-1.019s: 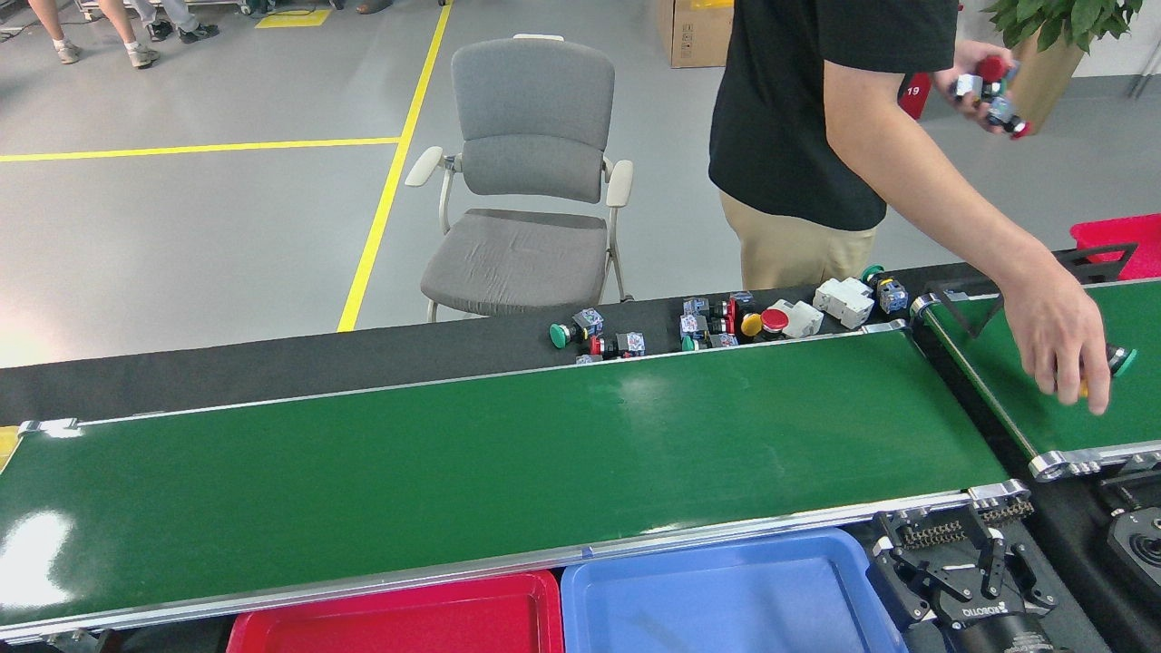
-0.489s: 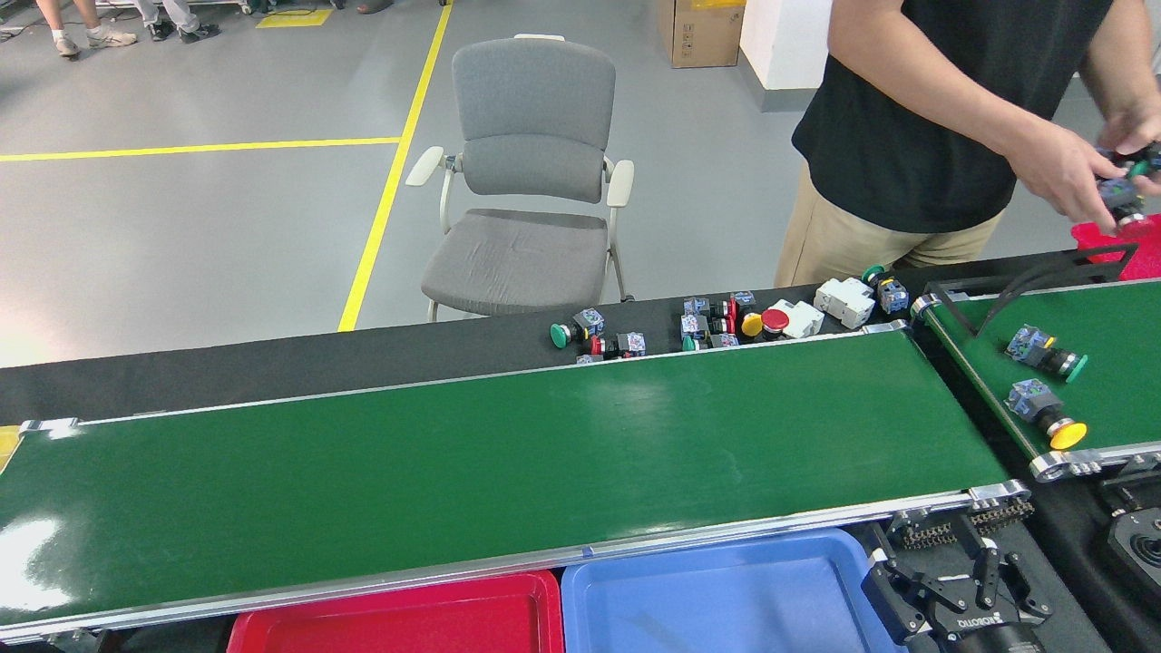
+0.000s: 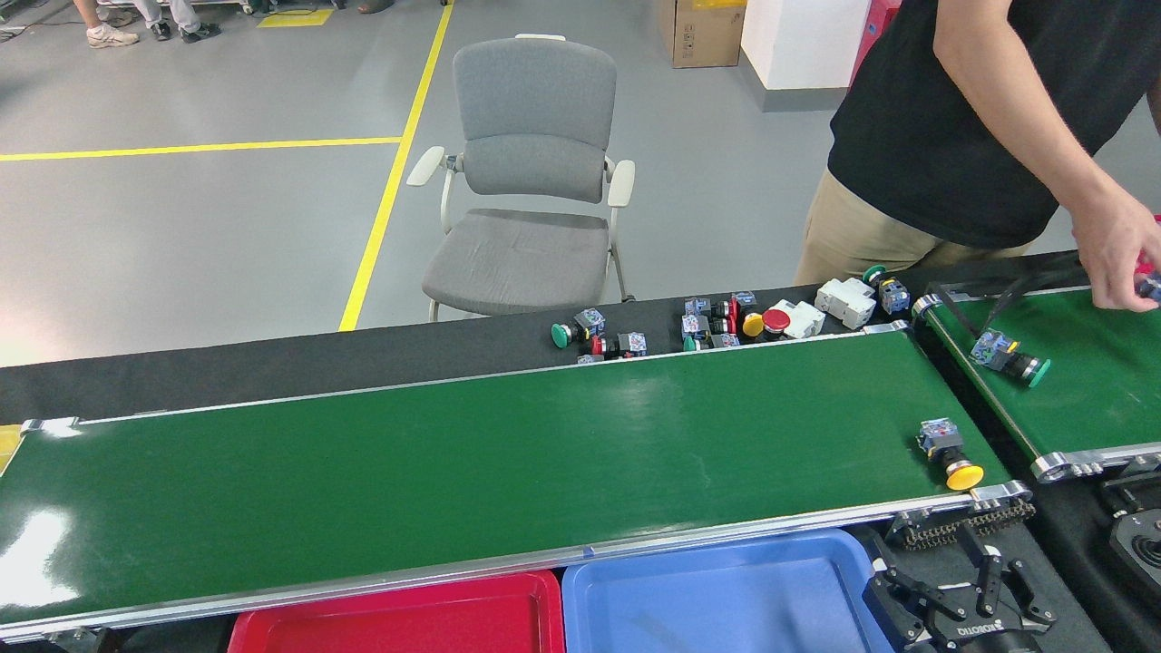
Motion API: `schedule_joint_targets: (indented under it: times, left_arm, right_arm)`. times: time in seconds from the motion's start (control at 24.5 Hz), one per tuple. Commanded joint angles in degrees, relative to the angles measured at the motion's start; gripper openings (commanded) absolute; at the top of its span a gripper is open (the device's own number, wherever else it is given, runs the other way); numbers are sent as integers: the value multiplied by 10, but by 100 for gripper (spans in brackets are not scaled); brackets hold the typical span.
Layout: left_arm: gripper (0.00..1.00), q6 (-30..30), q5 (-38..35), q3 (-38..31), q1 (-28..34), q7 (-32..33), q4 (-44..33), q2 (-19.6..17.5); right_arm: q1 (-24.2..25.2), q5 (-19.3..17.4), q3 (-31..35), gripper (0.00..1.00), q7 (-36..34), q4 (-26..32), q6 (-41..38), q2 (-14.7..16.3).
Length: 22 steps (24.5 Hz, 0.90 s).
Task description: Pick switch part from conveyor to tray
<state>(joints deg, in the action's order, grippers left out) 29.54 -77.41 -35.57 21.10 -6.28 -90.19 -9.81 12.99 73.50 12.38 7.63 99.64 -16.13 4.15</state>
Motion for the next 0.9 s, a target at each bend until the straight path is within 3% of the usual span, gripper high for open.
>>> schedule_joint_targets:
  times: [0.0,0.49,0.86]
  left_arm:
    - [100,2,2,-2,-4,-4,-6,-6]
    - [100,3,3,2,-11,0,-10,-6]
    - [100,3,3,5,-14,1,-10,-6]
  right_arm:
    - [-12,-2,4,100,22,1,3,-1]
    - [-85,4,5,100,50,-58,31,11]
    - [-133,47,-16,100,50,-108,50,8]
